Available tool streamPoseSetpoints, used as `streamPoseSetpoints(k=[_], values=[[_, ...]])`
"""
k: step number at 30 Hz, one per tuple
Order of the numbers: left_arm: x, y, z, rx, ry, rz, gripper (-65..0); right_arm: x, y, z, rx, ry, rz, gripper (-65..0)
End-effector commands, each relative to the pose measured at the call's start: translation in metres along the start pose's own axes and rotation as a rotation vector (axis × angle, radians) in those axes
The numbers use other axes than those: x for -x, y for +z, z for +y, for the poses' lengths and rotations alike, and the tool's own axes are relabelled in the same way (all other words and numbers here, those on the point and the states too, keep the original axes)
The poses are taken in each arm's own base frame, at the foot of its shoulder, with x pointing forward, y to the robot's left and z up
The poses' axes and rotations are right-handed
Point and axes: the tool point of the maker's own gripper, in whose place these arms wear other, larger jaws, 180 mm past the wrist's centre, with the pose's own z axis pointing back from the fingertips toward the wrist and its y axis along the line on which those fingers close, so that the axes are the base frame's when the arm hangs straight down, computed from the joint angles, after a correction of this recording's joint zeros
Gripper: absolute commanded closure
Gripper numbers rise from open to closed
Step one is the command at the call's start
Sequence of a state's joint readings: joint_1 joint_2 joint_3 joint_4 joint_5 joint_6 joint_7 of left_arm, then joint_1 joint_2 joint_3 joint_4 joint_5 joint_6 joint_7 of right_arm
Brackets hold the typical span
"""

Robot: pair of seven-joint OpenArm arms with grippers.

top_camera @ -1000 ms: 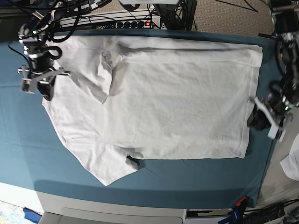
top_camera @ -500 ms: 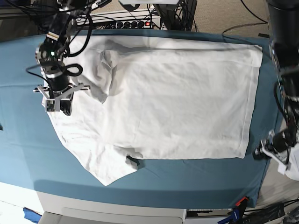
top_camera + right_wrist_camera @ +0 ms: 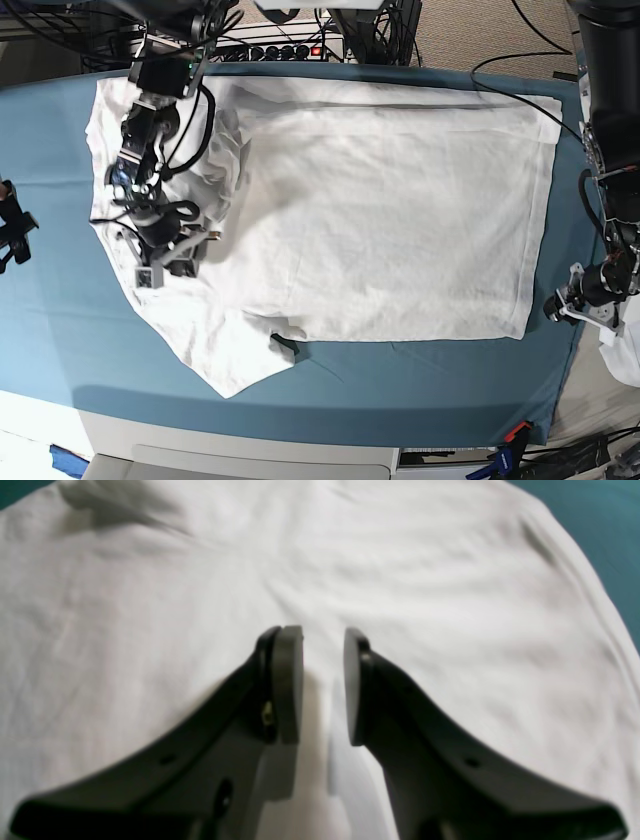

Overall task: Fold the T-shirt properly
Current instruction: 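Move the right gripper to the sleeve hem and the left gripper to the hem corner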

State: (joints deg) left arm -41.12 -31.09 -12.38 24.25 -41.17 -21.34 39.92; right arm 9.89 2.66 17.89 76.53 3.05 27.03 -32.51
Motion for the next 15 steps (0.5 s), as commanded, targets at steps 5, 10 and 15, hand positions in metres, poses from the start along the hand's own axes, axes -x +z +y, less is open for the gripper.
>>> streamPoseSetpoints(k=[5,10,15], values=[[-0.013,-0.002,-0.012,0.022,0.009,-0.049,-24.8,-0.022,-0.013,0.001,-0.018,-0.013,-0.038,-14.9],[0.001,-0.022,-0.041,0.075,0.019,-0.039,-24.8,-0.020,-0.015,0.002,-0.020,-0.017,-0.027,-14.9],[0.012,-0.034,-0.062,0.114,0.023,-0.028,-24.8,-0.017,-0.015,0.001,-0.019,-0.017,-0.010,-14.9]])
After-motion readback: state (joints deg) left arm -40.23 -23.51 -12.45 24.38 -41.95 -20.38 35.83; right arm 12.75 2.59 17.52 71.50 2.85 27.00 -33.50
